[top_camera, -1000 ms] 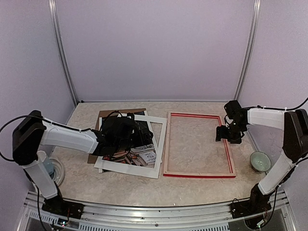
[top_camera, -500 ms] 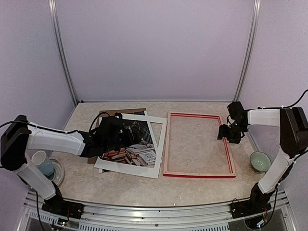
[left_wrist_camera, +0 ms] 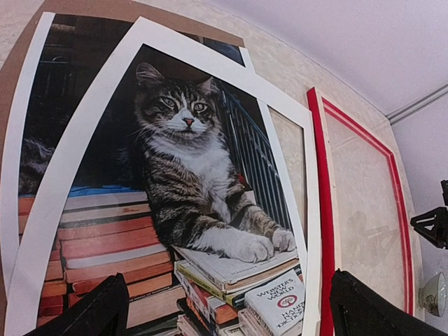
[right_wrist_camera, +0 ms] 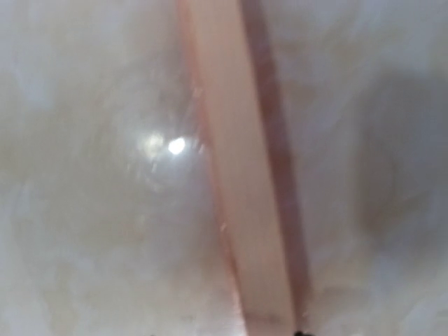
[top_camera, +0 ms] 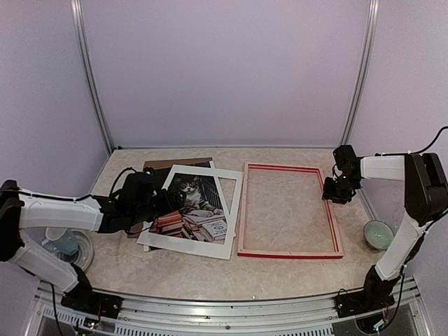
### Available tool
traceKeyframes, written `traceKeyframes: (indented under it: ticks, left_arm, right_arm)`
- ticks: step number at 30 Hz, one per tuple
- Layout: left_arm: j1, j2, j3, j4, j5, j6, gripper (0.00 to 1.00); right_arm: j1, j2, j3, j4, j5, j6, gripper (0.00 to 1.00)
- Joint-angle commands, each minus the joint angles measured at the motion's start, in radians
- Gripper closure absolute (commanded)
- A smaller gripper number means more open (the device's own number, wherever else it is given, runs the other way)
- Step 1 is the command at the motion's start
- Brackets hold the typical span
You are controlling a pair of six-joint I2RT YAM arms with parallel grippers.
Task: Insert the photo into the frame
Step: Place the glass panel at the frame body, then pick up the mat board from the photo.
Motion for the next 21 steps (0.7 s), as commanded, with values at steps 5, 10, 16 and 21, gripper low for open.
traceKeyframes:
  ticks: [5, 10, 16, 21]
  left_arm:
    - [0.039, -0.021, -0.02, -0.054, -0.064, 0.005, 0.01]
    - [0.115, 0.01, -0.024, -0.075, -0.037, 0.005, 0.01]
    - [0.092, -0.016, -0.043, -0.089, -0.048, 0.044, 0.01]
    - [0.002, -0.055, -0.068, -0.135, -0.106, 0.04, 0.01]
  right_arm:
    - [-0.023, -0.03, 0.043, -0.032, 0.019, -0.019, 0.54]
    - [0.013, -0.098, 0.055, -0.027, -0.121, -0.033, 0.42]
    - [0.171, -0.129, 0.118, -0.084, -0.163, 0.015, 0.31]
    - [0.343, -0.154, 0.087, 0.008, -0.231, 0.148, 0.28]
